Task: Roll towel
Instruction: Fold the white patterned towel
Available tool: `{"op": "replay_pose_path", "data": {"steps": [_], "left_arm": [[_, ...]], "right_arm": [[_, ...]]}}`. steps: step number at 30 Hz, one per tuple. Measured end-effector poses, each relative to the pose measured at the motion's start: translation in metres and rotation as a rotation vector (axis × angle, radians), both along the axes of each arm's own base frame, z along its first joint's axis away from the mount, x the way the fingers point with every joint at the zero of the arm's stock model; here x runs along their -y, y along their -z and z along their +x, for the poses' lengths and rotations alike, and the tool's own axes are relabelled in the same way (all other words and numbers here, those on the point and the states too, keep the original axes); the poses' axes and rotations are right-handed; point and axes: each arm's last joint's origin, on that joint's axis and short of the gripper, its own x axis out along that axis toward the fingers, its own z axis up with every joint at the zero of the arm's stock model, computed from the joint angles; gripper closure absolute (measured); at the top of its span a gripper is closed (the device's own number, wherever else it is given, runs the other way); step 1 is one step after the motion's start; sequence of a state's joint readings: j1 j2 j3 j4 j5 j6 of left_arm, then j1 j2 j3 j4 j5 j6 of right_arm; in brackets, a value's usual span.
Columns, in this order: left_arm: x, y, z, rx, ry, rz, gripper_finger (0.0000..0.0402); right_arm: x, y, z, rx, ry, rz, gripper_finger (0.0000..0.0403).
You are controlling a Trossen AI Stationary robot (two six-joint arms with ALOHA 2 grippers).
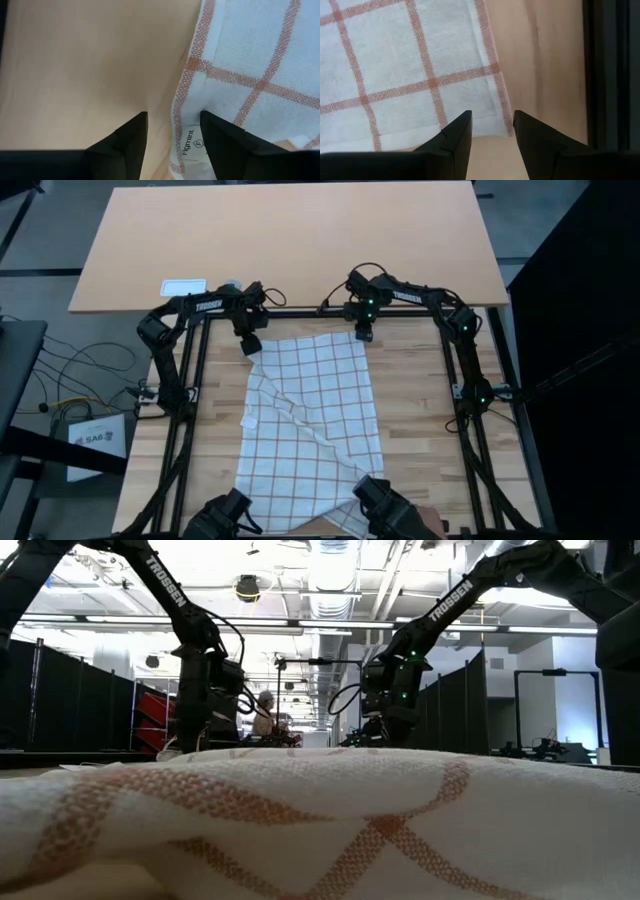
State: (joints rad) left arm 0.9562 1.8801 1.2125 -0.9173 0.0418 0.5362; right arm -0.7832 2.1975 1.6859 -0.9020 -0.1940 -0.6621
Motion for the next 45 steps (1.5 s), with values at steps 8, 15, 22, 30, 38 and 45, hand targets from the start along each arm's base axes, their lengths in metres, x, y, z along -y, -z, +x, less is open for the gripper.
{"op": "replay_pose_path", "data": {"steps": [8, 15, 22, 30, 38, 45], "left_arm": [[0.003, -0.001, -0.003, -0.033, 0.006, -0.035, 0.0235], [0.005, -0.014, -0.015, -0.162, -0.082, -0.054, 0.0235], [0.008, -0.005, -0.011, -0.056, -0.107, -0.094, 0.0235], [0.009, -0.001, -0.013, -0.08, -0.102, -0.067, 0.0235], [0.008, 0.0, -0.012, -0.079, -0.101, -0.06, 0.0235], [0.008, -0.001, -0.012, -0.079, -0.1, -0.059, 0.0235]], "right_arm": [[-0.002, 0.004, -0.001, -0.013, 0.0, 0.004, 0.0269], [-0.001, 0.004, 0.0, -0.005, 0.006, -0.009, 0.0269], [-0.001, 0.004, 0.0, -0.006, 0.006, -0.009, 0.0269], [0.001, 0.004, -0.002, -0.005, 0.014, -0.011, 0.0269], [0.003, 0.004, -0.005, -0.008, 0.02, -0.007, 0.0269], [0.001, 0.004, -0.001, -0.002, 0.007, -0.015, 0.027]]}}
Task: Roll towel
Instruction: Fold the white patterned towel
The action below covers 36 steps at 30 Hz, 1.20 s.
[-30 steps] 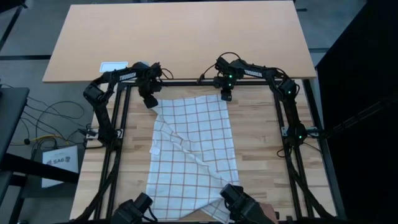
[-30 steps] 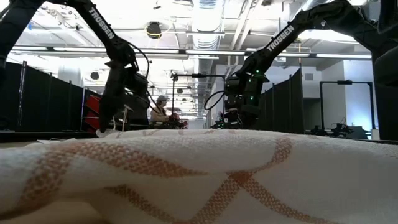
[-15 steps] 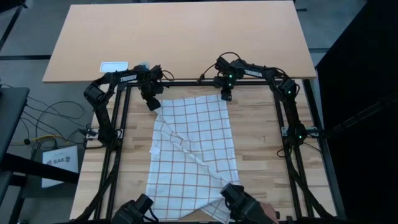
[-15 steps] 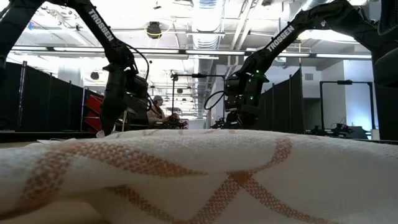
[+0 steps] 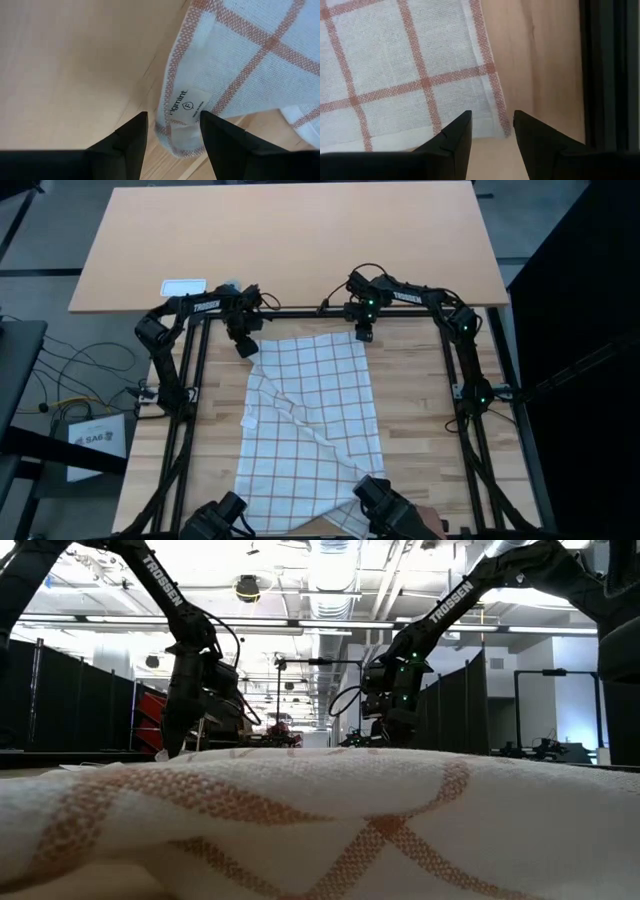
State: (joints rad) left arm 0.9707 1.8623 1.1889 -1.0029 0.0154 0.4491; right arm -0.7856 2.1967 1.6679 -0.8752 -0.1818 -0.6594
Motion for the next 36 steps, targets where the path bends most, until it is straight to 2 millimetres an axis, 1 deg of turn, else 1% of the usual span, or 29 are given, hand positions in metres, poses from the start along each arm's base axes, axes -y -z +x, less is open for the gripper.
{"op": "replay_pose_path", "data": {"steps": [7, 10, 12, 14, 16, 17, 19, 22, 26, 32, 34, 36], "left_arm": [[0.0, 0.0, 0.0, 0.0, 0.013, 0.0, 0.0236], [0.0, 0.0, 0.0, 0.001, 0.02, 0.0, 0.0251], [0.0, 0.0, 0.0, 0.001, 0.026, -0.001, 0.0278], [0.0, 0.0, 0.0, 0.0, 0.026, 0.001, 0.0321], [0.0, 0.0, 0.0, 0.001, 0.037, 0.003, 0.0373], [-0.001, 0.0, 0.0, 0.002, 0.04, 0.005, 0.0386], [-0.003, -0.004, 0.002, -0.001, 0.041, 0.02, 0.0393], [-0.008, -0.018, 0.005, -0.002, 0.05, 0.068, 0.04], [-0.019, -0.049, 0.012, 0.041, 0.068, 0.158, 0.0401], [-0.038, -0.094, 0.025, 0.128, 0.138, 0.306, 0.0401], [-0.045, -0.104, 0.026, 0.154, 0.165, 0.365, 0.0401], [-0.05, -0.11, 0.024, 0.163, 0.179, 0.399, 0.0401]], "right_arm": [[-0.005, 0.01, -0.005, -0.024, -0.002, 0.025, 0.0299], [-0.006, 0.012, -0.006, -0.025, -0.004, 0.03, 0.0317], [-0.006, 0.012, -0.007, -0.027, -0.003, 0.033, 0.0344], [-0.005, 0.012, -0.007, -0.027, 0.004, 0.038, 0.0382], [-0.003, 0.01, -0.009, -0.029, 0.02, 0.042, 0.0393], [-0.001, 0.01, -0.01, -0.029, 0.032, 0.043, 0.0395], [0.004, 0.008, -0.014, -0.026, 0.055, 0.043, 0.0398], [0.012, 0.0, -0.021, -0.023, 0.105, 0.029, 0.04], [0.024, -0.024, -0.029, 0.03, 0.144, -0.026, 0.0401], [0.04, -0.049, -0.046, 0.079, 0.215, -0.072, 0.0402], [0.047, -0.054, -0.053, 0.093, 0.244, -0.084, 0.0402], [0.052, -0.054, -0.06, 0.092, 0.267, -0.084, 0.0402]]}}
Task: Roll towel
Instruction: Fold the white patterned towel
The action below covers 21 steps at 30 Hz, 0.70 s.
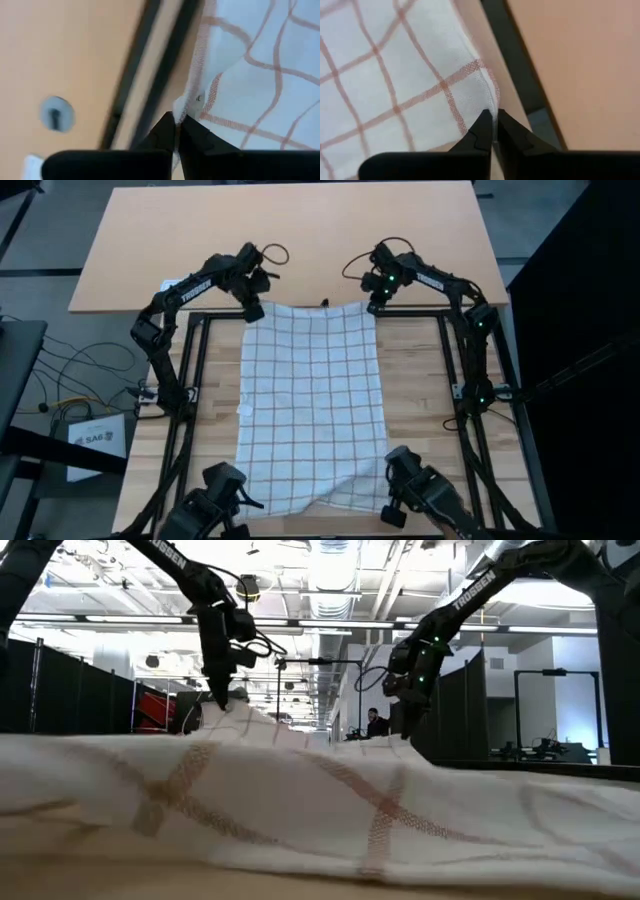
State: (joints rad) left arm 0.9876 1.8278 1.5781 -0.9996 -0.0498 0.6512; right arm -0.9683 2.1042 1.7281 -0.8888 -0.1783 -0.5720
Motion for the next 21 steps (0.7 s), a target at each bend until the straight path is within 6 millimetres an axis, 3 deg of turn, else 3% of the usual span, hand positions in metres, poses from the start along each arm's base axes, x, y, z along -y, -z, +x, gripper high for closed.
{"op": "replay_pose_path", "data": {"steps": [4, 12, 17, 21], "left_arm": [[-0.007, -0.002, -0.008, -0.004, -0.017, 0.007, 0.0402], [-0.006, 0.001, -0.019, -0.035, -0.044, -0.047, 0.0402], [-0.001, 0.0, -0.019, -0.06, -0.052, -0.092, 0.0402], [0.004, -0.018, -0.017, -0.044, -0.061, -0.078, 0.0402]], "right_arm": [[0.009, -0.001, -0.009, 0.013, 0.034, -0.017, 0.0402], [0.008, -0.005, -0.009, 0.004, 0.018, -0.004, 0.0403], [-0.002, -0.029, 0.0, 0.006, -0.025, -0.015, 0.0403], [-0.017, -0.061, -0.002, 0.029, -0.024, -0.037, 0.0403]]}}
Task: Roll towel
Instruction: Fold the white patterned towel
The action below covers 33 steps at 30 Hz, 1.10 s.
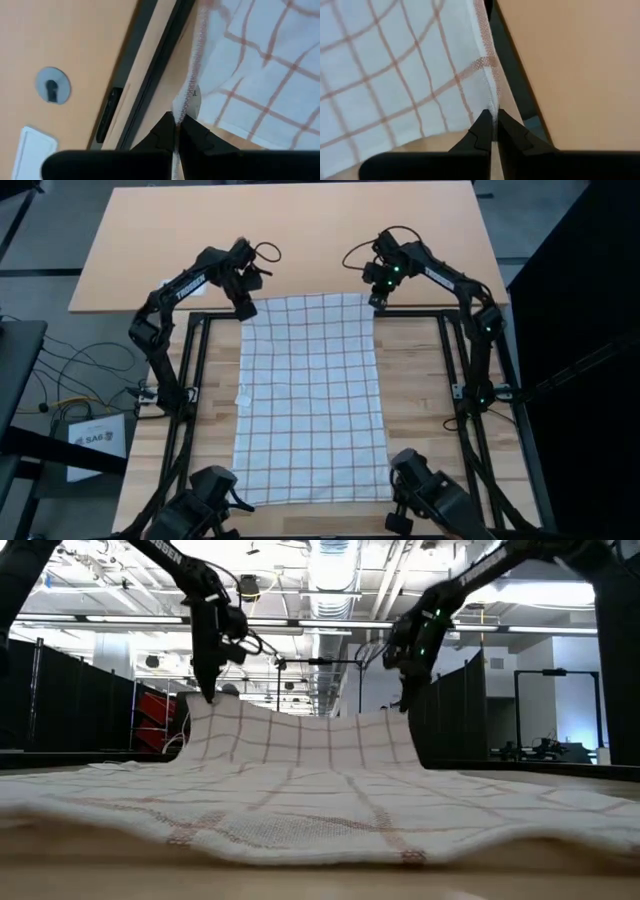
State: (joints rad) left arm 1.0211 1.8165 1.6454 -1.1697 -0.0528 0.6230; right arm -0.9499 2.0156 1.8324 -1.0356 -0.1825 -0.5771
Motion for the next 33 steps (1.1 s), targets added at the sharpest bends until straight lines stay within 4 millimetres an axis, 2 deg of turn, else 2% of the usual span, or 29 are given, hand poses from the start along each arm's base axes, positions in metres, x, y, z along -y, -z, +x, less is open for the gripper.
{"op": "replay_pose_path", "data": {"steps": [8, 16, 23, 27, 30, 33], "left_arm": [[0.034, -0.041, 0.003, 0.041, 0.023, 0.003, 0.0402], [0.088, -0.065, 0.012, 0.021, 0.069, -0.071, 0.0402], [0.142, -0.092, 0.015, 0.08, 0.086, -0.055, 0.0402], [0.175, -0.102, 0.015, 0.088, 0.091, -0.077, 0.0402], [0.201, -0.104, 0.016, 0.11, 0.109, -0.086, 0.0402], [0.223, -0.097, 0.018, 0.102, 0.103, -0.115, 0.0402]], "right_arm": [[-0.047, -0.044, -0.007, -0.023, -0.027, 0.047, 0.0403], [-0.111, -0.066, -0.012, -0.032, -0.068, 0.101, 0.0403], [-0.179, -0.07, -0.028, -0.001, -0.1, 0.118, 0.0403], [-0.216, -0.065, -0.03, 0.045, -0.13, 0.12, 0.0403], [-0.243, -0.058, -0.028, 0.057, -0.16, 0.143, 0.0403], [-0.267, -0.052, -0.027, 0.043, -0.192, 0.166, 0.0403]]}}
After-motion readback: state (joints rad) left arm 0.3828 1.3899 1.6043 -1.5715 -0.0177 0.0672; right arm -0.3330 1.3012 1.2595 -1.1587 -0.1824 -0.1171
